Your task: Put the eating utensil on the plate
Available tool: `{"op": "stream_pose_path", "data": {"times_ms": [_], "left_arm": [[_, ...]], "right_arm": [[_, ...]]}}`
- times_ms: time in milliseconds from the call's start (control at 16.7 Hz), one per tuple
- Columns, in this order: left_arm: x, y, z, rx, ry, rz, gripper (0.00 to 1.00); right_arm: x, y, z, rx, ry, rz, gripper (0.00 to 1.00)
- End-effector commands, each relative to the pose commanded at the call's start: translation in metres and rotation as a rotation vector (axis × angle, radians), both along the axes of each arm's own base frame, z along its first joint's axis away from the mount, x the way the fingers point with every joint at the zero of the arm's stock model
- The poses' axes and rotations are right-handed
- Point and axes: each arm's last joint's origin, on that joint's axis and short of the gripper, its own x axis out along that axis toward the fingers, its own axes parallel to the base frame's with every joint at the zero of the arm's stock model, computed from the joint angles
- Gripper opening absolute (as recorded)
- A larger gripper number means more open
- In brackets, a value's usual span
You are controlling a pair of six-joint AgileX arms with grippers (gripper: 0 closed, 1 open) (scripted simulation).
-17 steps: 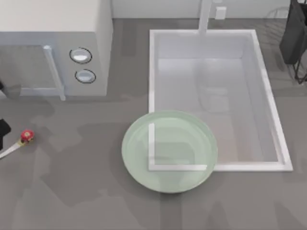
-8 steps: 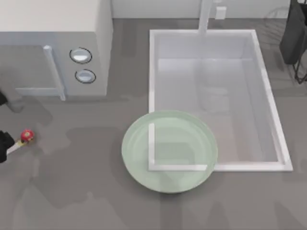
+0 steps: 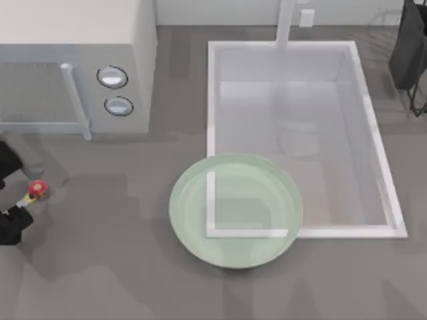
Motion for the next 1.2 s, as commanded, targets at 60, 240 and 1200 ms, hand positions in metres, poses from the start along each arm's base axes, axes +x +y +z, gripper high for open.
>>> {"op": "stream_pose_path", "data": {"times_ms": [60, 240, 1200], "left_arm": [[0.0025, -0.0002, -0.0036, 0.000, -0.002, 0.000, 1.00], [0.0044, -0.0004, -0.0055, 0.000, -0.005, 0.000, 1.00], [0.0044, -0.0004, -0.0055, 0.000, -0.005, 0.000, 0.00]], "right_arm": [[0.0000, 0.0000, 0.0000, 0.000, 0.000, 0.000, 1.00], [0.0000, 0.0000, 0.0000, 0.000, 0.000, 0.000, 1.00], [0.0000, 0.0000, 0.0000, 0.000, 0.000, 0.000, 1.00]]}}
